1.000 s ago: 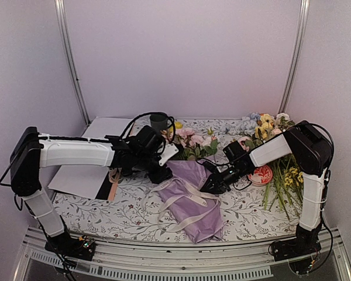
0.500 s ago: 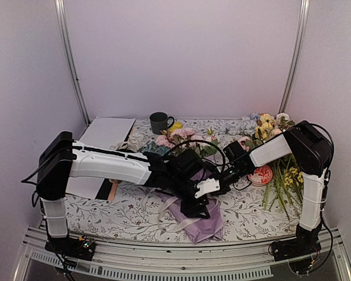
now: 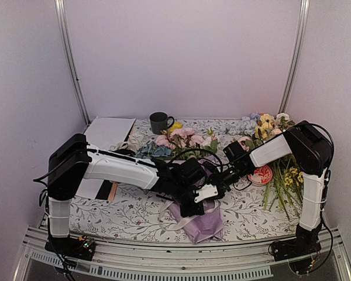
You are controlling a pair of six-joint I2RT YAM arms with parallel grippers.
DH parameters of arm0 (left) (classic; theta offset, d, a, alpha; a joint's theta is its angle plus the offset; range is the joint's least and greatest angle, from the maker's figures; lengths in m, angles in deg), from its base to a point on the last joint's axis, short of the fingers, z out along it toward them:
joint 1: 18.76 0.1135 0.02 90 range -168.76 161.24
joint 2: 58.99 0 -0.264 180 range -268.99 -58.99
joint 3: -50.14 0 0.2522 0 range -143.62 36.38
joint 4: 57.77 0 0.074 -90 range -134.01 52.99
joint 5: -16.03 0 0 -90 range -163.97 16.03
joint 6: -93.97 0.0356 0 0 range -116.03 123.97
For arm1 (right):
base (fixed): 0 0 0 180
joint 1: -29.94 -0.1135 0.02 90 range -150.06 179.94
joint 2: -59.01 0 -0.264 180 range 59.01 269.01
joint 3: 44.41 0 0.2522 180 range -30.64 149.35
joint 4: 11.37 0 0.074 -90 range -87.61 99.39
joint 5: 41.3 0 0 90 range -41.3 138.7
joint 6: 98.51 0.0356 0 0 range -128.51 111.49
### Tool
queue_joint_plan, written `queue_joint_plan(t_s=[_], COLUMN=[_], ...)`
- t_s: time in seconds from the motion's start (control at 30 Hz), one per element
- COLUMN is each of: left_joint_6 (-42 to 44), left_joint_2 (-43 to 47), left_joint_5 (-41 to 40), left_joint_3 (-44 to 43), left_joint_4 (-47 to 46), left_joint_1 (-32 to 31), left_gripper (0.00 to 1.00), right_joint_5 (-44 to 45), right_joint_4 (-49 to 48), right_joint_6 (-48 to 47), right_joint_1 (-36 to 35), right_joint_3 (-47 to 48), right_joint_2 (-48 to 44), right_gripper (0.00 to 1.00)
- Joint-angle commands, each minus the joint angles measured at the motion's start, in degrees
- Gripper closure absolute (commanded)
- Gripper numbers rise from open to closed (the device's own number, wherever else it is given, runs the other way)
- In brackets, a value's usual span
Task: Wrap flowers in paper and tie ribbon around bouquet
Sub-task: Cross the ribbon over the folded bouquet.
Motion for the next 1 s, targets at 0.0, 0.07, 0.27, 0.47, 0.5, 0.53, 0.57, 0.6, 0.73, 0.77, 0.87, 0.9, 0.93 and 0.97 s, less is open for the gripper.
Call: queue_joint_plan(t_s=[0.0, 0.07, 0.27, 0.47, 0.5, 0.53, 0.57, 0.6, 0.73, 0.77, 0.87, 0.9, 0.93, 0.97], left_joint_6=[-0.1, -0.3, -1.0, -5.1, -6.2, -7.1, -7.7, -7.9, -8.3, -8.5, -9.3, -9.4, -9.4, -9.4], left_joint_2=[6.4, 9.7, 17.1, 20.0, 19.8, 19.4, 18.7, 17.8, 11.8, 10.1, 3.1, 2.0, 1.7, 2.0], left_joint_5=[-0.8, 0.8, 6.0, 1.6, 0.4, -0.7, -1.8, -3.7, -11.6, -12.8, -14.7, -14.7, -14.2, -13.6], left_joint_3=[0.7, 0.7, 2.0, 5.5, 6.2, 6.5, 6.4, 6.0, 1.6, 0.2, -4.9, -6.1, -6.8, -6.7], left_joint_4=[-2.5, -3.1, -9.1, -17.7, -19.2, -20.1, -20.4, -20.2, -16.2, -14.6, -8.1, -6.3, -5.1, -4.7], left_joint_1=[1.3, 2.8, 9.5, 15.9, 17.1, 18.4, 19.3, 20.1, 21.5, 21.8, 22.3, 22.2, 22.1, 22.1], left_gripper=[1.0, 1.0, 1.0, 1.0, 1.0, 1.0, 1.0, 1.0, 1.0, 1.0, 0.98, 0.9, 0.78, 0.71], right_joint_5=[3.2, 3.2, 3.3, 3.3, 3.3, 3.2, 3.2, 3.1, 3.1, 3.1, 3.0, 3.1, 3.1, 3.1], right_joint_4=[2.0, 1.9, 1.9, 1.8, 1.7, 1.8, 1.7, 1.8, 1.7, 1.7, 1.7, 1.7, 1.6, 1.7], right_joint_6=[-0.6, -0.6, -0.4, -0.3, -0.2, -0.2, -0.2, -0.2, -0.2, -0.2, -0.1, -0.1, -0.1, -0.1], right_joint_1=[-0.4, -0.4, -0.3, -0.3, -0.3, -0.3, -0.3, -0.4, -0.4, -0.4, -0.4, -0.4, -0.3, -0.3], right_joint_3=[-1.7, -1.6, -1.5, -1.9, -1.9, -1.9, -1.9, -1.9, -1.9, -2.0, -2.0, -2.0, -2.1, -2.2], right_joint_2=[1.7, 2.0, 2.6, 2.6, 2.6, 2.6, 2.6, 2.6, 2.4, 2.4, 2.2, 2.1, 2.0, 2.0], right_gripper=[0.78, 0.78, 0.78, 0.78, 0.78, 0.78, 0.78, 0.78, 0.78, 0.78, 0.78, 0.78, 0.78, 0.78])
